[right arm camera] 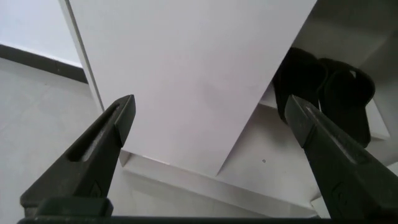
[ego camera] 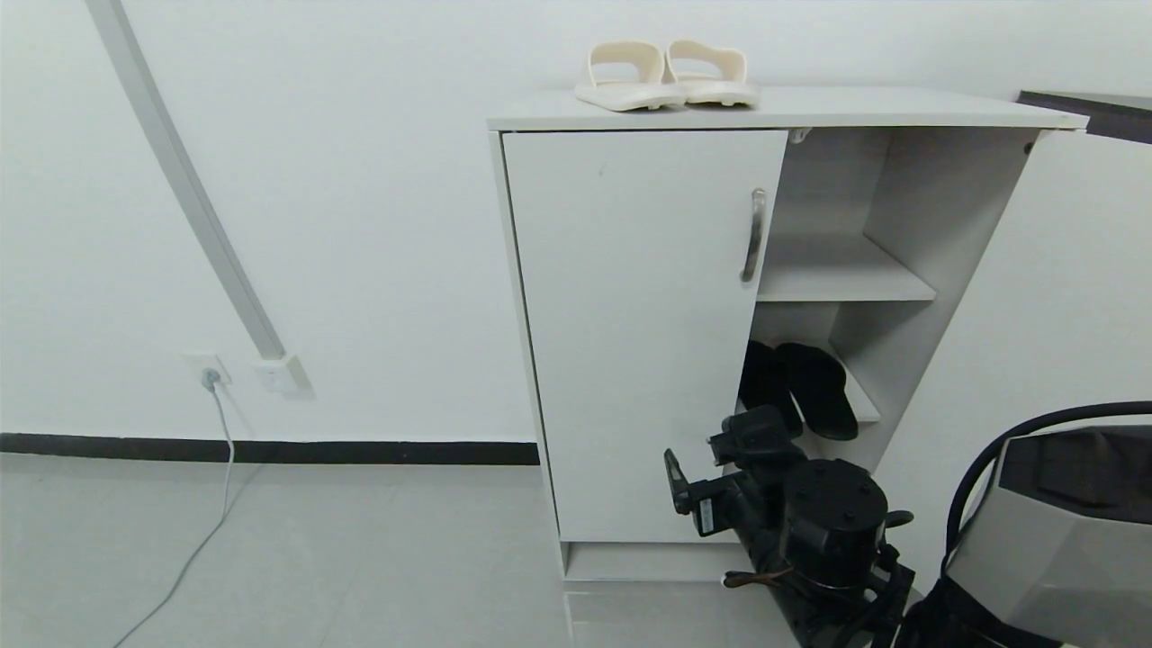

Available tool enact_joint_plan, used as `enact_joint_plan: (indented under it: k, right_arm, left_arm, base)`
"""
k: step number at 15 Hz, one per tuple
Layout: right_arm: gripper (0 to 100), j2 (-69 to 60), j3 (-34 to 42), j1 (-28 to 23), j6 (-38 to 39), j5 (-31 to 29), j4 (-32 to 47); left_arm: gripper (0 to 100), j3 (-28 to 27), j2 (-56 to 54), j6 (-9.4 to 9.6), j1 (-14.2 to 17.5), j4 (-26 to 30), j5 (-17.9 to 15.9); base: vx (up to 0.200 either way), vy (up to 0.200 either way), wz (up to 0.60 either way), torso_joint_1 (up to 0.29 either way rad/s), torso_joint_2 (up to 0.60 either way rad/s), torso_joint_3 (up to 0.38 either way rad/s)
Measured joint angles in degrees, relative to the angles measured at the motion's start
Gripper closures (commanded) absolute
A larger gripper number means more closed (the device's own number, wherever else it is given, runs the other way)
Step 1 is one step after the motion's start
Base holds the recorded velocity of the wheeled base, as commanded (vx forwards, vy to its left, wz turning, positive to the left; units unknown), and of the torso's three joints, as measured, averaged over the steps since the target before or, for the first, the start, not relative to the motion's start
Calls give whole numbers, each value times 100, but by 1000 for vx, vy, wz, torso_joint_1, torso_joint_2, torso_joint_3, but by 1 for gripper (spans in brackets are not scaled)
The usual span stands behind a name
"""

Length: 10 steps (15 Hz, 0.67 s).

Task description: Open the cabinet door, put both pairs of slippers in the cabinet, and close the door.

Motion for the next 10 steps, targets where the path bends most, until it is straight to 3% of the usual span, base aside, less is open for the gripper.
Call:
enact_joint_plan:
  k: [2, 10]
  right_arm:
    - [0, 1, 9, 0, -7, 1, 10]
    - [0, 1, 13, -13, -7, 4, -17]
  left_arm:
    - [100, 2, 0, 0, -2, 4, 0]
    - [100, 0, 0, 0, -2, -2, 1]
  base:
    - [0, 0, 0, 29, -202, -361]
    - [0, 0, 0, 93, -502, -354]
